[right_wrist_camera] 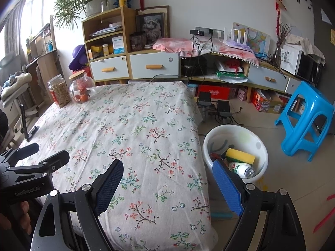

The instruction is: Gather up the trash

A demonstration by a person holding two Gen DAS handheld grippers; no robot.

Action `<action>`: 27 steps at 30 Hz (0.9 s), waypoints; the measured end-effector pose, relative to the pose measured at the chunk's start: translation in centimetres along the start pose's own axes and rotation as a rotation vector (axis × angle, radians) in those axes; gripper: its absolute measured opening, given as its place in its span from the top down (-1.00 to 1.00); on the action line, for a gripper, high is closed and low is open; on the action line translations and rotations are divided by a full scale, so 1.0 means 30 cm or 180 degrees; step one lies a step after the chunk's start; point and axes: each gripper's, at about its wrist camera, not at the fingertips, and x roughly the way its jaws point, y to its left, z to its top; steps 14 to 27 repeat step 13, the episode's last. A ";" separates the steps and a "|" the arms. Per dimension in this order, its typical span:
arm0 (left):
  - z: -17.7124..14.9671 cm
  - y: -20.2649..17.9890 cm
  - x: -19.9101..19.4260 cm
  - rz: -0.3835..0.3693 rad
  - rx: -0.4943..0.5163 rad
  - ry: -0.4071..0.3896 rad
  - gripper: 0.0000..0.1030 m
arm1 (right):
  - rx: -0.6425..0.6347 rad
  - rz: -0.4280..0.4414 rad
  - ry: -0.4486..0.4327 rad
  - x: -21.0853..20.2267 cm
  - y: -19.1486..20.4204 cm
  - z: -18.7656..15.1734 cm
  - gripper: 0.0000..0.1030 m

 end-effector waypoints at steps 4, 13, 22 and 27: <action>-0.005 -0.001 0.000 -0.0014 0.0013 -0.0008 -0.98 | -0.0032 0.0020 0.0009 0.003 0.007 -0.003 -0.72; 0.010 -0.010 0.015 -0.0043 0.0029 0.0026 -0.98 | 0.0051 0.0006 0.0079 0.026 -0.002 0.005 -0.72; 0.010 -0.010 0.015 -0.0043 0.0029 0.0026 -0.98 | 0.0051 0.0006 0.0079 0.026 -0.002 0.005 -0.72; 0.010 -0.010 0.015 -0.0043 0.0029 0.0026 -0.98 | 0.0051 0.0006 0.0079 0.026 -0.002 0.005 -0.72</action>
